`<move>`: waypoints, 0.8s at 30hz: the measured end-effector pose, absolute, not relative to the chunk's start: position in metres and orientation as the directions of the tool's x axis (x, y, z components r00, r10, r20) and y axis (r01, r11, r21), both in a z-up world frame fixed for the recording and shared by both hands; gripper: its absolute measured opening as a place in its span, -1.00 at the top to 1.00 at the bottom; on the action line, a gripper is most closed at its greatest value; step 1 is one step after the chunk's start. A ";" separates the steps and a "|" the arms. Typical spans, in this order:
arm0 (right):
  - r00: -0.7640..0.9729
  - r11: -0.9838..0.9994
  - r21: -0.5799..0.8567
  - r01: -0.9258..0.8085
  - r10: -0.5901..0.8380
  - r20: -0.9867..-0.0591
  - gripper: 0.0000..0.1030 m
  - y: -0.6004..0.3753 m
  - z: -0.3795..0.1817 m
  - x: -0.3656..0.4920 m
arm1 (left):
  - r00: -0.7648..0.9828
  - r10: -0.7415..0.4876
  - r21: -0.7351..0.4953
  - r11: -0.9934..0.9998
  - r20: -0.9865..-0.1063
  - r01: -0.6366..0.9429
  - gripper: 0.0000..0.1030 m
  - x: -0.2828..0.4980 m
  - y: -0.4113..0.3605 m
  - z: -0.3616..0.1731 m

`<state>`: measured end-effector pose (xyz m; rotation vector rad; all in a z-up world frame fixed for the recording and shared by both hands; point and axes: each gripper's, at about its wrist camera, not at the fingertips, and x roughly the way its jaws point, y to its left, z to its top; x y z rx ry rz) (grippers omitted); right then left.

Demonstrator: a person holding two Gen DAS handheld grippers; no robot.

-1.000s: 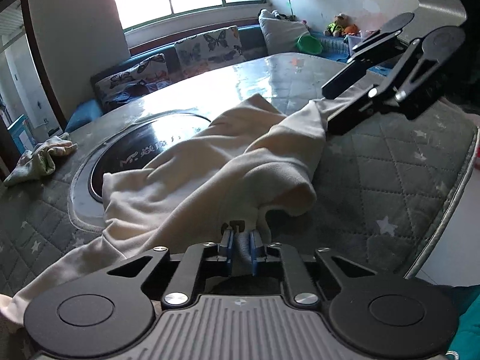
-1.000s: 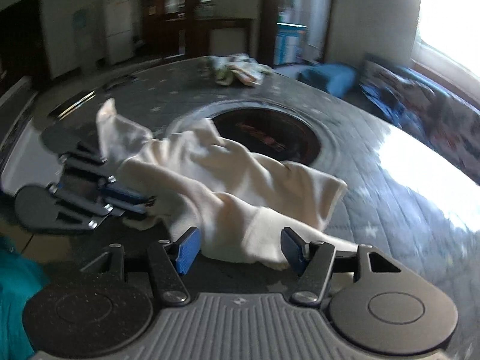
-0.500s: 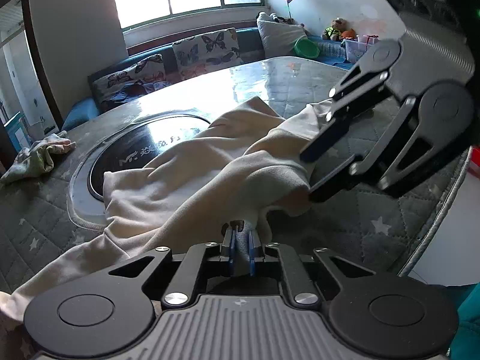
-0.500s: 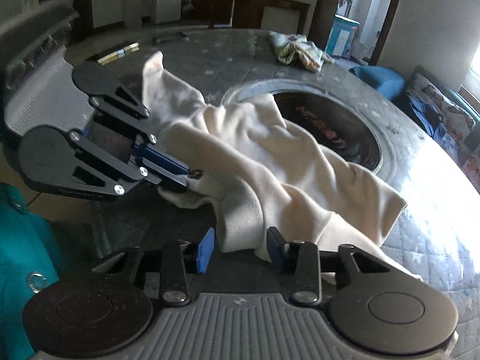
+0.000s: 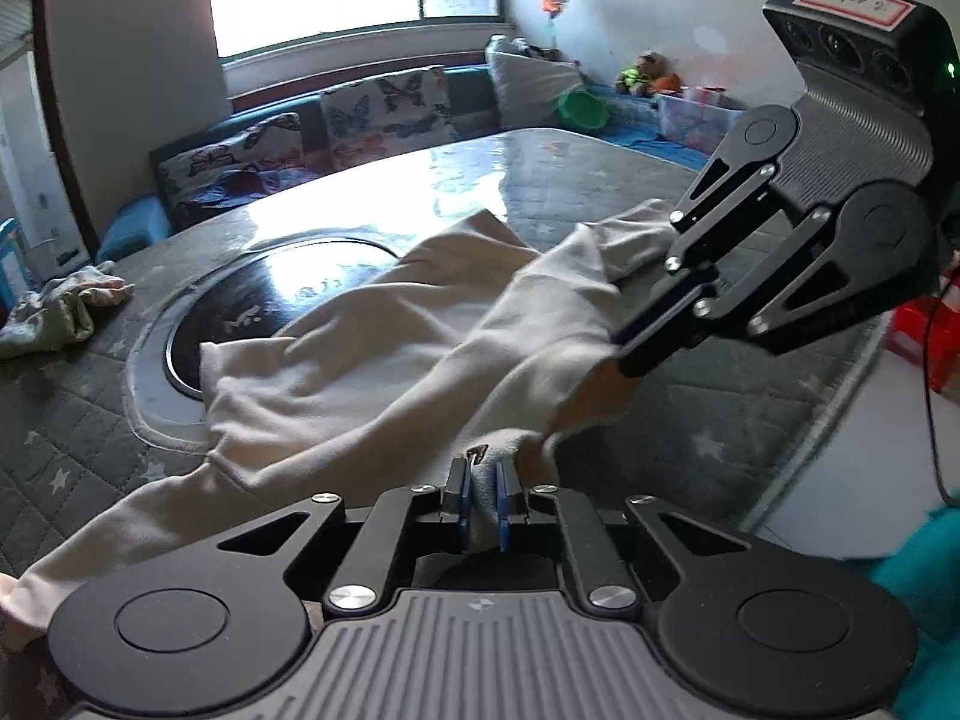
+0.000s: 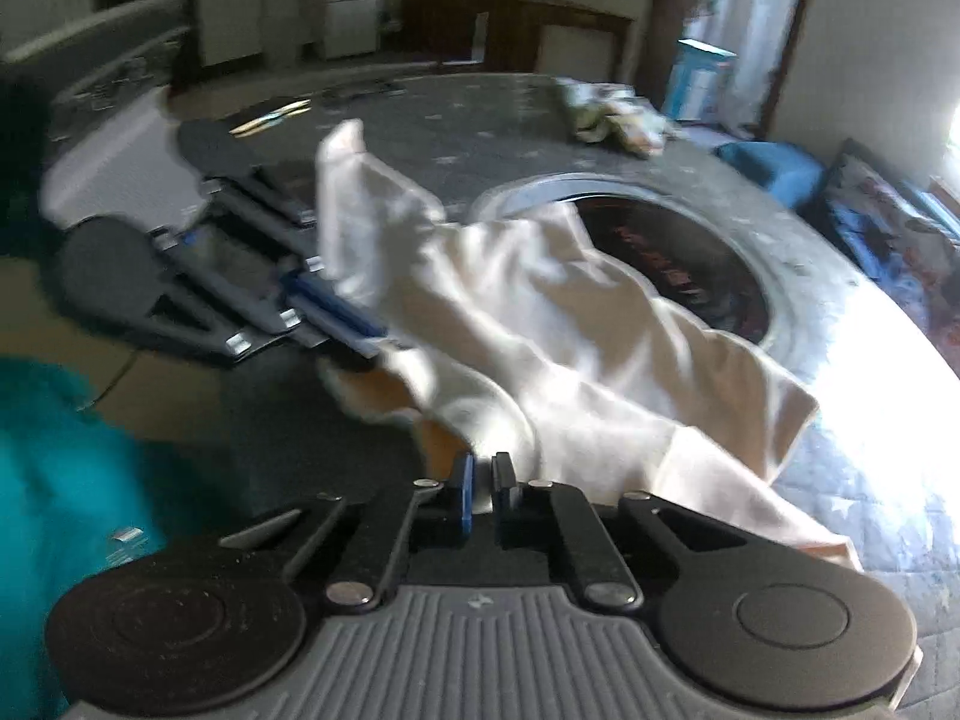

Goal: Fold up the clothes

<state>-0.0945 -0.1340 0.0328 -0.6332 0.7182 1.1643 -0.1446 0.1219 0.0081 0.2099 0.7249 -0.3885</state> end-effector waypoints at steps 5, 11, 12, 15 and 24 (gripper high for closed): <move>0.144 0.195 -0.038 -0.980 0.564 -0.813 0.94 -0.140 0.035 -0.120 | 0.644 -0.306 0.055 0.877 -0.701 0.477 0.82 -0.158 0.119 0.009; 0.226 0.297 -0.064 -0.953 0.550 -0.804 0.49 -0.141 0.031 -0.108 | 0.684 -0.272 0.091 0.891 -0.676 0.445 0.41 -0.151 0.116 0.010; 0.240 0.311 -0.071 -0.948 0.550 -0.800 0.38 -0.143 0.030 -0.106 | 0.693 -0.266 0.097 0.895 -0.670 0.436 0.09 -0.150 0.115 0.010; 0.262 0.315 -0.092 -0.945 0.556 -0.789 -0.03 -0.141 0.025 -0.102 | 0.703 -0.256 0.113 0.894 -0.663 0.432 -0.25 -0.149 0.114 0.006; 0.320 0.236 -0.225 -0.945 0.543 -0.776 -0.55 -0.124 0.002 -0.108 | 0.719 -0.224 0.232 0.848 -0.658 0.476 -0.37 -0.155 0.104 -0.014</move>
